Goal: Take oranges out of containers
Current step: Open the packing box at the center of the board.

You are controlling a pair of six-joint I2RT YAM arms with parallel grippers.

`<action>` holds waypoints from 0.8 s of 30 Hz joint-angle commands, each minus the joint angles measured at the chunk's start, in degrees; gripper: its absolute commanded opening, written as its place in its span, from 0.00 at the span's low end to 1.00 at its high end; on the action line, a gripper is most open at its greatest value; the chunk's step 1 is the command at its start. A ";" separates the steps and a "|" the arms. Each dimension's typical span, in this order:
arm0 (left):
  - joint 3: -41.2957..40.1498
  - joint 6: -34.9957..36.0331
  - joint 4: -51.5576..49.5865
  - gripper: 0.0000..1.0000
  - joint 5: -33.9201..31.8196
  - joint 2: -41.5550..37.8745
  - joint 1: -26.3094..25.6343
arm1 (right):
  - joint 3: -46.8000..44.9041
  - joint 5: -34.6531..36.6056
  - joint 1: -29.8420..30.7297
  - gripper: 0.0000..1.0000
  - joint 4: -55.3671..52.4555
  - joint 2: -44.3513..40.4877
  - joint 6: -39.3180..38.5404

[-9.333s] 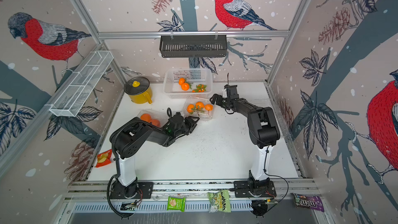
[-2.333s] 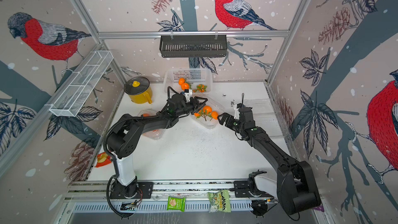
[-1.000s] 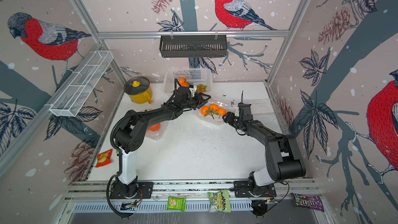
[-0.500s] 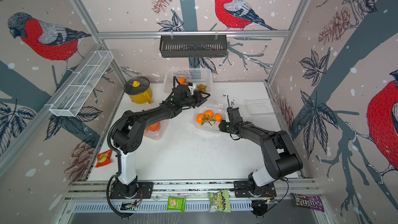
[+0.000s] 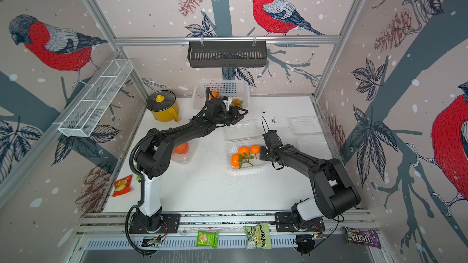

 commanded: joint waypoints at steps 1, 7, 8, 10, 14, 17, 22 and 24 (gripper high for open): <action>-2.43 1.15 1.59 0.51 -0.25 -2.07 0.03 | 2.06 2.18 -0.09 0.66 -2.34 -1.19 -0.05; -0.03 7.85 -5.16 0.66 -0.42 -8.26 0.23 | 6.02 1.81 0.03 0.90 -5.30 -5.48 1.20; -0.55 9.06 -5.55 0.69 -0.30 -9.82 0.21 | 6.73 1.87 0.26 0.93 -5.89 -6.82 1.34; -3.11 11.07 -4.73 0.75 0.61 -13.11 0.12 | 7.56 0.67 0.69 0.97 -7.02 -8.79 1.34; -15.09 13.52 -1.32 0.97 -1.88 -23.07 0.03 | 6.55 -5.67 3.35 0.91 -5.50 -11.84 3.02; -24.83 14.56 0.58 0.97 -4.70 -30.45 0.10 | 4.13 -11.88 6.13 0.84 -2.83 -10.71 4.87; -40.02 10.55 6.40 0.98 -6.88 -40.07 -0.30 | 0.69 -14.24 9.70 0.72 0.40 -8.64 7.13; -44.54 7.98 8.30 0.98 -8.38 -42.91 -0.87 | -0.66 -16.42 9.93 0.71 2.15 -7.62 7.64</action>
